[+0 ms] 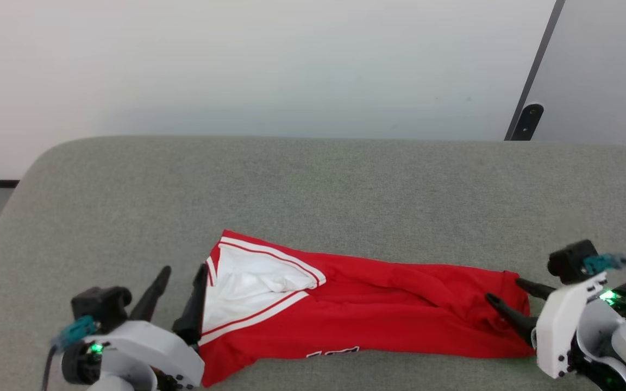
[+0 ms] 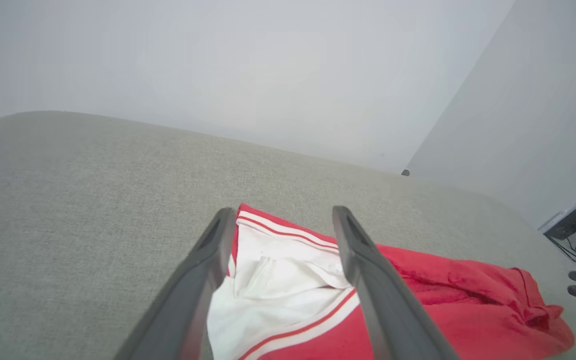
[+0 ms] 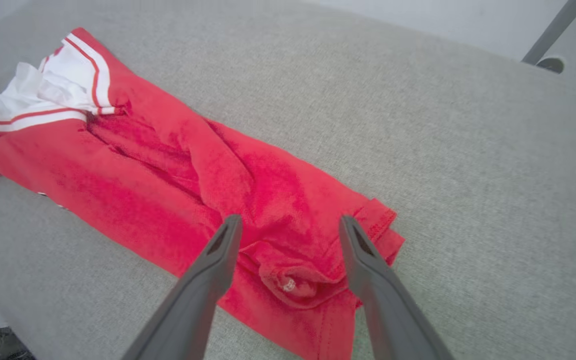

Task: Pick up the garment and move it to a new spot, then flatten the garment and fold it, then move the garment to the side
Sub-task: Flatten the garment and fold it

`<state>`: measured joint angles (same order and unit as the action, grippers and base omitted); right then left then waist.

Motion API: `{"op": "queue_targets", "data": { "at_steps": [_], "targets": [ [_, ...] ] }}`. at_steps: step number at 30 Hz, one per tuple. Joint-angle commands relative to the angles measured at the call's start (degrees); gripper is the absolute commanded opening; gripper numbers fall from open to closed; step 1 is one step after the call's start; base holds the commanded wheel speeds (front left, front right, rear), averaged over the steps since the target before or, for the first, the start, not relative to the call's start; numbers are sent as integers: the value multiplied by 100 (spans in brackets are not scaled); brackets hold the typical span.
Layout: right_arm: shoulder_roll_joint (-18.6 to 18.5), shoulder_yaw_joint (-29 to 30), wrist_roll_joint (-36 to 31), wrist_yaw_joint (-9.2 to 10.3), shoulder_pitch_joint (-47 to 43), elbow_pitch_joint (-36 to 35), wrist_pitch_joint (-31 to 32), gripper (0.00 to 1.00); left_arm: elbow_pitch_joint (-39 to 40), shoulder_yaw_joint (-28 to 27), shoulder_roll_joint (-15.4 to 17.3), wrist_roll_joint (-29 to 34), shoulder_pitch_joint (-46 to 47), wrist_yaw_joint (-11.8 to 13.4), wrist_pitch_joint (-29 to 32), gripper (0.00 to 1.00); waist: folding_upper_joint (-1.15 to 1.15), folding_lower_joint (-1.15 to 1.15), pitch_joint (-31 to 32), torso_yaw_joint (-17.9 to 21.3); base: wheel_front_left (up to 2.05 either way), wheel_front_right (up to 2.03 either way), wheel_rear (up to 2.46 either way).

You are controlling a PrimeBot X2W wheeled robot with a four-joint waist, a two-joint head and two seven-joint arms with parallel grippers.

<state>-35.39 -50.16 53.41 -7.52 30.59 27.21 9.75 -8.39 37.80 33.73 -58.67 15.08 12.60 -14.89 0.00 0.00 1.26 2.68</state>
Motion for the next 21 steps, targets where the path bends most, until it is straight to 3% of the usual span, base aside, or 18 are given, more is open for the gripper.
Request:
{"op": "queue_targets", "data": {
  "at_steps": [1, 5, 11, 14, 21],
  "targets": [
    [-55, 100, -169, 7, -186, -117, -378, 100, 70, -384, -186, 334, -259, -49, -30, 100, 0, 0, 21, 14, 0, 0, 0],
    [-120, 387, -543, 7, -457, -225, -1208, 100, 201, -1219, -643, 1063, -779, -183, -28, 100, 0, 0, 30, 56, 0, 0, 0],
    [4, 1081, -1225, 7, -952, -254, -2258, 100, 331, -2119, -1337, 2159, -1371, -669, -29, 100, 0, 0, 43, 174, 0, 0, 0],
    [139, 1643, -1577, 7, -1268, -338, -2443, 100, 446, -2493, -1617, 2789, -1526, -957, -30, 100, 0, 0, 56, 228, 0, 0, 0],
    [629, 3080, -2517, 7, -2115, -849, -2494, 100, 339, -3165, -2277, 3600, -1873, -1548, -22, 100, 0, 0, 30, 463, 0, 0, 0]
  ]
}}
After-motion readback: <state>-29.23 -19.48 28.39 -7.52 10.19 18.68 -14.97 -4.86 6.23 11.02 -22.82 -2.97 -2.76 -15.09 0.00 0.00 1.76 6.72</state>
